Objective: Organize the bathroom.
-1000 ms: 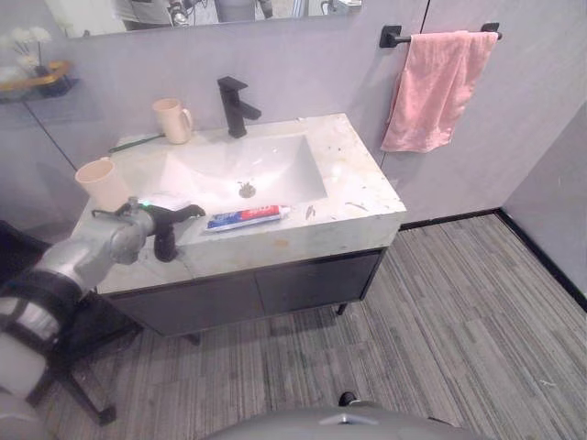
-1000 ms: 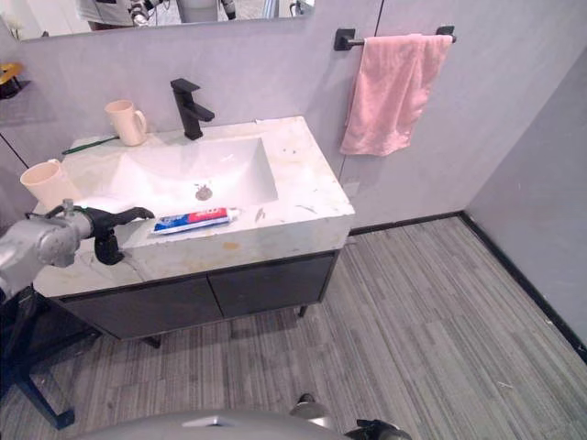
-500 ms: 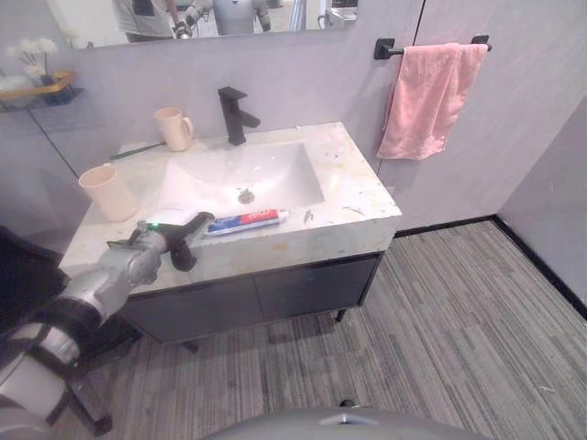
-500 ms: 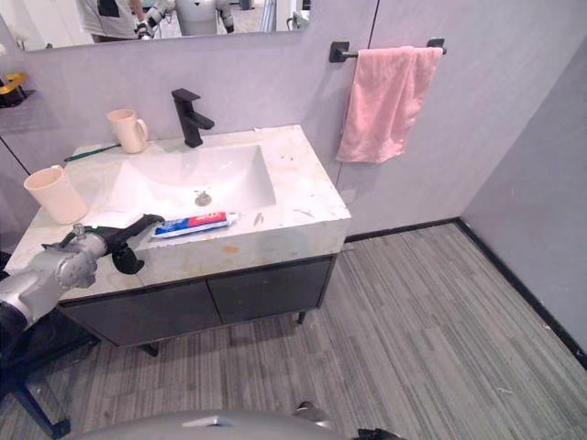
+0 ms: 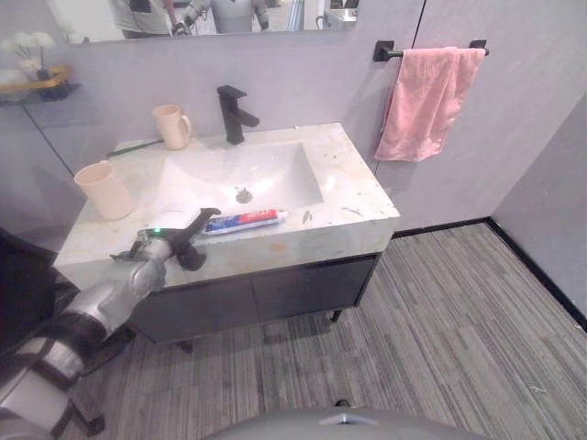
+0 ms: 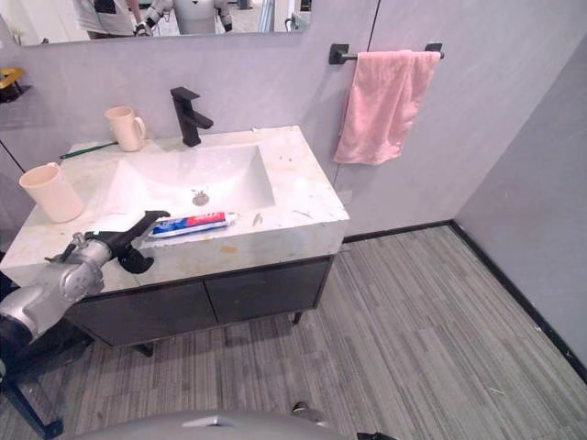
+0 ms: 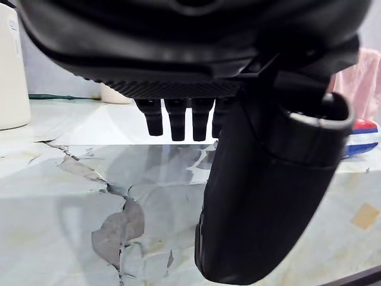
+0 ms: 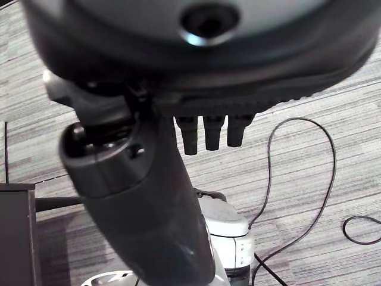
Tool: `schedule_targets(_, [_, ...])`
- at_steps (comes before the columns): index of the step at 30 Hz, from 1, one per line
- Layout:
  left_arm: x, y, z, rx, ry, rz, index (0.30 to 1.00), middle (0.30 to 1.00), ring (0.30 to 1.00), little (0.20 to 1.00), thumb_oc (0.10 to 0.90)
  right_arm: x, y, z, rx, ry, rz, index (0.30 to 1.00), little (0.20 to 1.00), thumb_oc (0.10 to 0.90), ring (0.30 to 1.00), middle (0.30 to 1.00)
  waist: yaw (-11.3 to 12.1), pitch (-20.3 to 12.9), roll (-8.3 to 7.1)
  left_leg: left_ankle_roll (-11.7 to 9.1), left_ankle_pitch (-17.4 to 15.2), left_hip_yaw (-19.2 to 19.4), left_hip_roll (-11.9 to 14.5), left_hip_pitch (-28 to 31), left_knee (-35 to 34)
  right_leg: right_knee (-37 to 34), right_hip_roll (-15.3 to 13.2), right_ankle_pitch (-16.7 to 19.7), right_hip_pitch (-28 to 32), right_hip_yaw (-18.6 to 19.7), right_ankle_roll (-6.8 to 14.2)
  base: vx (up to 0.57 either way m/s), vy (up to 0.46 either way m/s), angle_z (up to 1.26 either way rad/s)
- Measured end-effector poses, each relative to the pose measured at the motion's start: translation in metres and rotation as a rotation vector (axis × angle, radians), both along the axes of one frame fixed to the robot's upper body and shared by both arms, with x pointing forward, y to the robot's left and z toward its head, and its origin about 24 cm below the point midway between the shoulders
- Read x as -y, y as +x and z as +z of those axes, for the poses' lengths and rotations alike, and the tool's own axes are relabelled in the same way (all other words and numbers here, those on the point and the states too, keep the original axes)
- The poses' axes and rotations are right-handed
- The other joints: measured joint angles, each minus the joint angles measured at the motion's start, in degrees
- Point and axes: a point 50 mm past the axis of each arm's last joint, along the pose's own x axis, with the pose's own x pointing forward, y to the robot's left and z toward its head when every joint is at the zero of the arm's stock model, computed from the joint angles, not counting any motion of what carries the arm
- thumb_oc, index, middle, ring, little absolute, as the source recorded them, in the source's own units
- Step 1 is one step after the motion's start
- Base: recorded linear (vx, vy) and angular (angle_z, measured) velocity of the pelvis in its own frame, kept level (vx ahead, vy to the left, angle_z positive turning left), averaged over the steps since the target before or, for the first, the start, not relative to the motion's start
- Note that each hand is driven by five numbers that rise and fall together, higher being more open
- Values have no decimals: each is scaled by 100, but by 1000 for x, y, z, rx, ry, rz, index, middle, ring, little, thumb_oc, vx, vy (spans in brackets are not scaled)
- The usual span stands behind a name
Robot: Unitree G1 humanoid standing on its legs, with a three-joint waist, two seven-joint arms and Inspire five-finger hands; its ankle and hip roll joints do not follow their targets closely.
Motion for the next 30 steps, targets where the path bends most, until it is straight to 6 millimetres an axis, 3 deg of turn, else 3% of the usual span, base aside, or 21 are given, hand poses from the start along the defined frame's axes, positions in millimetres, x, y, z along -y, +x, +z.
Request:
schedule_targets(18, [-11, -5, 42, 101, -42, -39, 900, 900, 900, 900, 800, -7, 1, -2, 15, 16, -16, 900, 900, 800, 900, 900, 139, 120, -140, 12, -3, -47, 2, -42, 0, -31, 1, -1, -11, -38, 0, 0, 0, 0])
schedule_targets(26, [-41, -2, 98, 299, -105, 44, 900, 900, 900, 900, 800, -7, 0, -2, 18, 11, -24, 900, 900, 800, 900, 900, 136, 181, -106, 3, -3, -53, 1, -30, 0, -31, 0, -2, 5, -45, -1, 0, 0, 0])
schedule_targets(30, [-48, -3, 110, 327, -103, 57, 900, 900, 900, 900, 800, -7, 1, -2, 18, 8, -24, 900, 900, 800, 900, 900, 164, 201, -77, -9, -7, -55, -3, 19, 0, -31, -5, -5, 50, -44, -4, 0, 0, 0])
